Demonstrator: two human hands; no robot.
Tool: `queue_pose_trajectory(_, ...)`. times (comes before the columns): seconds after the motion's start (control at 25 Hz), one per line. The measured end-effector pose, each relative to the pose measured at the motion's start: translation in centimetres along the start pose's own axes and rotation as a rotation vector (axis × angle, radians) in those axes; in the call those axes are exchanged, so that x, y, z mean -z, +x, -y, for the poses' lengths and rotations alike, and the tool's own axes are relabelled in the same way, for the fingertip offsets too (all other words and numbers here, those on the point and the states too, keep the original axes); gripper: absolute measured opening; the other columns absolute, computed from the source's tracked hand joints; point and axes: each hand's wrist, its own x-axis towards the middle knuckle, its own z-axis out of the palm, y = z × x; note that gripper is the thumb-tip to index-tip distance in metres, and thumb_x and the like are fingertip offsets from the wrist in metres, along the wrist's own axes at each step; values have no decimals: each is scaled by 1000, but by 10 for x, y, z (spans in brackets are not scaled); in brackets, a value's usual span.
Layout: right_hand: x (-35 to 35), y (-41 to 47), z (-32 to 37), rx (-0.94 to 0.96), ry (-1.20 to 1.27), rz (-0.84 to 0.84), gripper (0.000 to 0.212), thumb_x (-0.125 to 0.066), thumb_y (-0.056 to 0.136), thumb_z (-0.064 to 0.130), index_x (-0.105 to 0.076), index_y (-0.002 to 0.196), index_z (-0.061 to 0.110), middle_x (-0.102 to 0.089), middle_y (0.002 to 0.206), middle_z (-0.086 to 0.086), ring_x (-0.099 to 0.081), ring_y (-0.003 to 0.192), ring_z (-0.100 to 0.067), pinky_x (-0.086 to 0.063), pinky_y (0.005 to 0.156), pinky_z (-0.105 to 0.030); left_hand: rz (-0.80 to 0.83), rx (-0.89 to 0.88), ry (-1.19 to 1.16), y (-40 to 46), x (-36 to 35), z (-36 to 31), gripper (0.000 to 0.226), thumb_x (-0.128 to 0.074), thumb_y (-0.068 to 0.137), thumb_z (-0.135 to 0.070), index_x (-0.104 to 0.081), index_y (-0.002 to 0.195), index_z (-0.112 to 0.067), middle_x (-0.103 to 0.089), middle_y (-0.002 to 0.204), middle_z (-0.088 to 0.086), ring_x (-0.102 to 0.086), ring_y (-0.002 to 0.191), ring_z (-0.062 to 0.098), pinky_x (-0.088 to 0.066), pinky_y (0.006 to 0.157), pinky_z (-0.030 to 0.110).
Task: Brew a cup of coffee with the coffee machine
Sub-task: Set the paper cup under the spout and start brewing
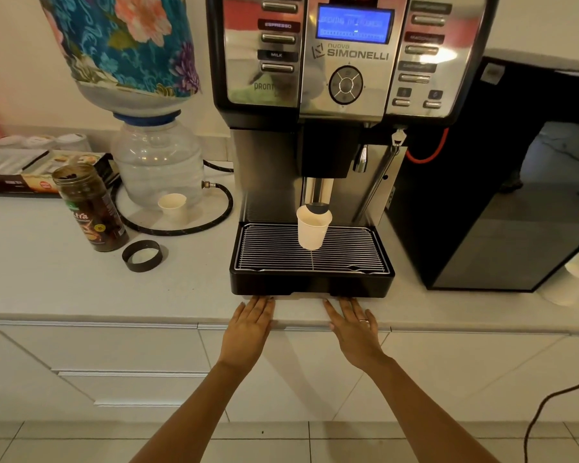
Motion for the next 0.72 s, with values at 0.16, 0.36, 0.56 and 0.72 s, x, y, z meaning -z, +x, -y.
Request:
queue_pose_trajectory(0.16, 3, -2, 3, -7, -6, -3, 85, -83, 64, 31, -37, 135, 27, -59, 128, -10, -57, 116, -32, -49, 84, -52, 48, 39, -13, -1, 3, 0, 52, -25, 98, -34, -48, 138, -11, -51, 140, 8, -47, 130, 25, -39, 105, 45)
queue_pose_trajectory(0.36, 2, -2, 3, 10, -14, 21, 90, -86, 59, 37, -39, 135, 27, -61, 126, -9, -59, 114, -31, -49, 83, -51, 68, 58, -43, -2, 2, -1, 60, -9, 102, -39, -49, 137, -12, -51, 140, 8, -47, 130, 25, -41, 104, 46)
queue_pose_trajectory(0.56, 0, 0, 2, 4, -14, 51, 96, -88, 51, 41, -41, 134, 26, -62, 125, -9, -61, 112, -30, -50, 82, -50, 53, 50, -29, -3, -2, 0, 53, -19, 101, -36, -48, 138, -12, -50, 141, 7, -46, 131, 25, -40, 105, 46)
queue_pose_trajectory(0.72, -1, 1, 1, -16, -20, 89, 99, -88, 48, 45, -42, 133, 27, -63, 123, -8, -62, 110, -29, -51, 80, -48, -11, 0, -21, -3, -3, 1, 52, -64, 87, -20, -49, 136, -11, -52, 139, 9, -49, 128, 26, -45, 100, 47)
